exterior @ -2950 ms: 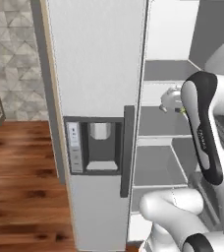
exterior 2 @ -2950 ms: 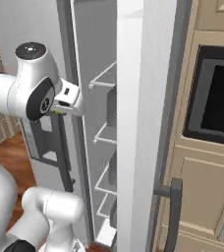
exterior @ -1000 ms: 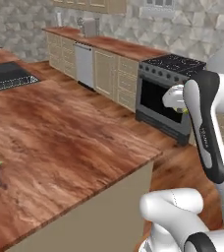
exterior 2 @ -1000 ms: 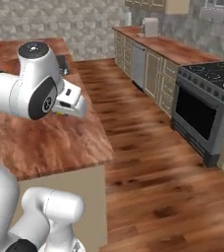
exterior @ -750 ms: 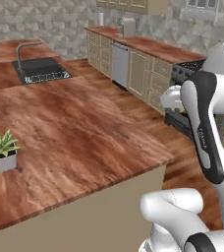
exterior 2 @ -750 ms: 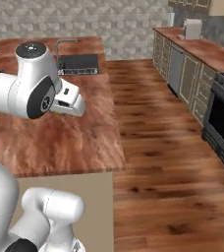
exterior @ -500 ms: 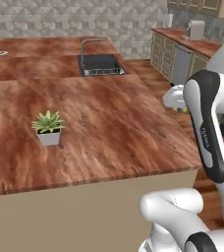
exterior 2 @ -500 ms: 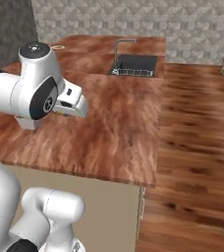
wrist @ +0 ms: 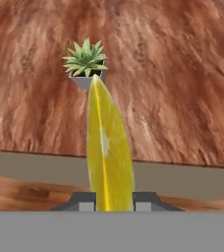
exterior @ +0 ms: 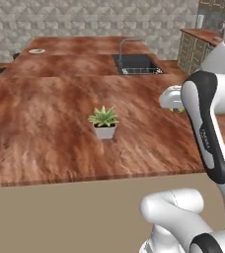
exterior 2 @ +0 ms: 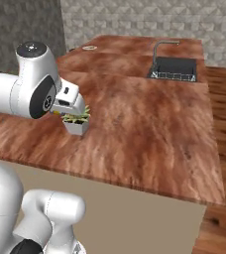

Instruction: Take the lemon wedge from the fridge and place it on the plate with fish on the dining counter.

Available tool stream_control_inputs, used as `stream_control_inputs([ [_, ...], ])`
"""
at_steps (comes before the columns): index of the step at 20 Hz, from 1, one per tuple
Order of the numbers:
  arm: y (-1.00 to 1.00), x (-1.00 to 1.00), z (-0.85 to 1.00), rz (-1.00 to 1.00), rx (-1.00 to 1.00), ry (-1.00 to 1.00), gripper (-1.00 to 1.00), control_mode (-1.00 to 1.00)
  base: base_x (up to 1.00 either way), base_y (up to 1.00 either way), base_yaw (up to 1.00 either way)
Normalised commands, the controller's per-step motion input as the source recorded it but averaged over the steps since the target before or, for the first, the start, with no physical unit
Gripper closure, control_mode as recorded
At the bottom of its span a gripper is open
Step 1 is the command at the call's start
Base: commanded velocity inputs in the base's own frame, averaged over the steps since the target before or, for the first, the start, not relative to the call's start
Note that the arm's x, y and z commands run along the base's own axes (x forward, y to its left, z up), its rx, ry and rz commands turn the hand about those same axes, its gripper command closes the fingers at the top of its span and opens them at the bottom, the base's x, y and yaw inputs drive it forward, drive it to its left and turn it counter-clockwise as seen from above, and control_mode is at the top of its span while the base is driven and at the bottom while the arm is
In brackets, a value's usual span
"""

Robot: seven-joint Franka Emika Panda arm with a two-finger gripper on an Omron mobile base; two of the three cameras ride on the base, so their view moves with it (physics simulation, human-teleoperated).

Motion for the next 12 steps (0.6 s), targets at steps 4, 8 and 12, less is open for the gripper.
stream_control_inputs([
  [4, 0.0, 0.0, 0.0, 0.0, 0.0, 0.0, 1.0, 1.0, 0.35, 1.0, 0.02],
  [8, 0.0, 0.0, 0.0, 0.0, 0.0, 0.0, 1.0, 1.0, 0.53, 1.0, 0.01],
  [12, 0.0, 0.0, 0.0, 0.0, 0.0, 0.0, 1.0, 1.0, 0.56, 1.0, 0.01],
])
